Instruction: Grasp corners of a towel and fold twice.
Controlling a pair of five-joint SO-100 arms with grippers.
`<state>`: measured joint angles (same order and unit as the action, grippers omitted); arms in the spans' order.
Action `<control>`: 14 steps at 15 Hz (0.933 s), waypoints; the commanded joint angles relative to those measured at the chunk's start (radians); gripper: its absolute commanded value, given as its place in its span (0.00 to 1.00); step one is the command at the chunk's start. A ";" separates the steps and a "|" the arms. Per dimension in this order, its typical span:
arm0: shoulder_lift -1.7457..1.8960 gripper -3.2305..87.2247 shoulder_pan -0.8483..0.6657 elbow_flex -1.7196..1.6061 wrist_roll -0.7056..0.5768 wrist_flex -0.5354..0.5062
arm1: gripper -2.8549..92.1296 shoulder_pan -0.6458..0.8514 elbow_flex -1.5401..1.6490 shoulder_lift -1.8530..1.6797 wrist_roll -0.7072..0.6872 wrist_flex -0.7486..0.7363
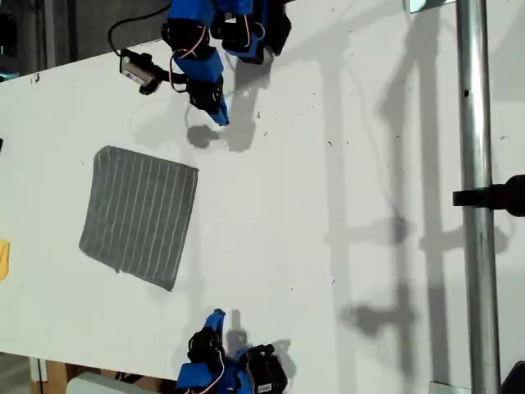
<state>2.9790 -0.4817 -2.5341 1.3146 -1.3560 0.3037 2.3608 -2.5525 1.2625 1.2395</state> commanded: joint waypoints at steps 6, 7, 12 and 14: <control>-0.468 0.00 -0.219 0.571 -0.250 -0.089 | 0.03 0.144 -0.646 0.534 -0.293 0.048; -0.515 0.00 -0.239 0.641 -0.273 -0.115 | 0.03 0.164 -0.732 0.594 -0.322 0.071; -0.716 0.00 -0.385 0.859 -0.422 -0.187 | 0.03 0.276 -1.049 0.865 -0.451 0.121; -0.787 0.00 -0.434 0.891 -0.466 -0.181 | 0.03 0.308 -1.123 0.957 -0.512 0.086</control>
<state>2.2181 -0.8836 -1.7027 0.8698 -1.5386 0.5921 1.3346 -1.6076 0.7992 1.3545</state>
